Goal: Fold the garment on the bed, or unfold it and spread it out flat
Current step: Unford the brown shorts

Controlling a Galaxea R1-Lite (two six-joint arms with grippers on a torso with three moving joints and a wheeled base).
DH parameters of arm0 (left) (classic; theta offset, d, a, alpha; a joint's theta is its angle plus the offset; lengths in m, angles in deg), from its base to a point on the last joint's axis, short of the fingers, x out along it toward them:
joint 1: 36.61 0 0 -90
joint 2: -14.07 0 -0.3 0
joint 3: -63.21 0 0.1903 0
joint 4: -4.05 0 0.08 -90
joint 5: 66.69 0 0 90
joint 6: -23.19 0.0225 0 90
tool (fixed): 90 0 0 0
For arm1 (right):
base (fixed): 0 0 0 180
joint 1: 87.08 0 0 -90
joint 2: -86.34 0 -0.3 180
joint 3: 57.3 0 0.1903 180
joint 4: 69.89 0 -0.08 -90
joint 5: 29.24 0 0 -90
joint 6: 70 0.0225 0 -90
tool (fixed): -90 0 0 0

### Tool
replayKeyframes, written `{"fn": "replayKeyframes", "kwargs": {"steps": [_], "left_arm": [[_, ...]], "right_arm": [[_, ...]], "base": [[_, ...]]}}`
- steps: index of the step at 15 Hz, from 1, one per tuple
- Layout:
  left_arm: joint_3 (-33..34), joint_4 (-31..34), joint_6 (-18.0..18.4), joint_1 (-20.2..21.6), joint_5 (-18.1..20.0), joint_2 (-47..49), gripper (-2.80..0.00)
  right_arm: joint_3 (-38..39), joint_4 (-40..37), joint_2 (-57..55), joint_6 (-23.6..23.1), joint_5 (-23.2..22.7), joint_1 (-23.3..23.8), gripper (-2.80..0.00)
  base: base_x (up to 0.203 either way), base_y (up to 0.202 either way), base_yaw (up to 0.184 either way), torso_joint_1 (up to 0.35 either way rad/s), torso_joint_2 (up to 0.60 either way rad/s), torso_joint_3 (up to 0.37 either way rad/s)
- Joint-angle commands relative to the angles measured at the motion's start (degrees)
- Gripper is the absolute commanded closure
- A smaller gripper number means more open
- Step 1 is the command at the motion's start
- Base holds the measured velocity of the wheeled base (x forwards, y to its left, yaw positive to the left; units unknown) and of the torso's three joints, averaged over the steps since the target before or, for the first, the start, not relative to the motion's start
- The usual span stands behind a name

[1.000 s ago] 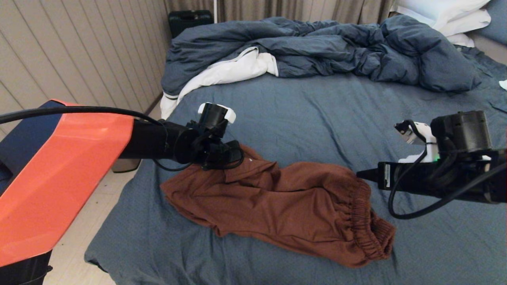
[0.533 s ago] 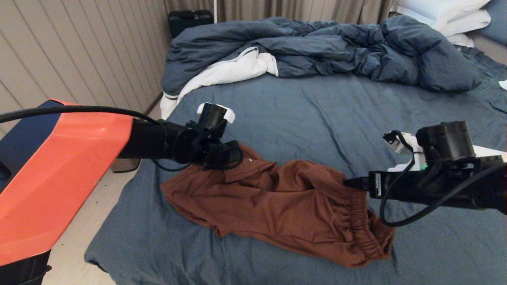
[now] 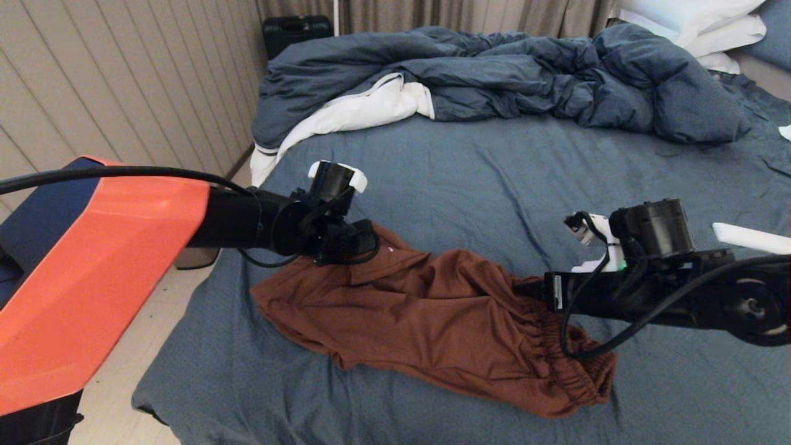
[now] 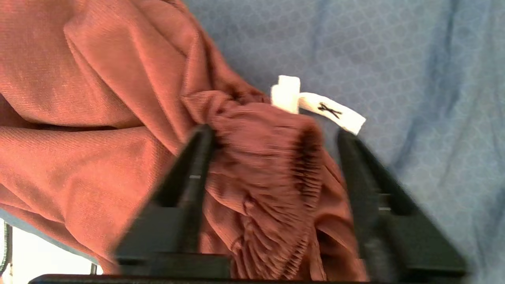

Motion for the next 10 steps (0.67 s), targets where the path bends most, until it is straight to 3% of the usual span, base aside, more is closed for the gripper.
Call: {"fn": "replayKeyframes", "kwargs": {"steps": [1,10], "left_arm": [[-0.36,0.08,-0.29,0.0,-0.07,0.23,0.0],[2.47,0.17,-1.74,0.53,-0.24,-7.25,0.0]], "right_arm": [[-0.16,0.46,-0.12,0.06,0.03,-0.15,0.0],[1.32,0.43,6.75,0.39,0.21,-1.74,0.0]], "base": [[0.0,0.0,0.0,0.0,0.0,0.0],[0.0,0.0,0.0,0.0,0.0,0.0]]}}
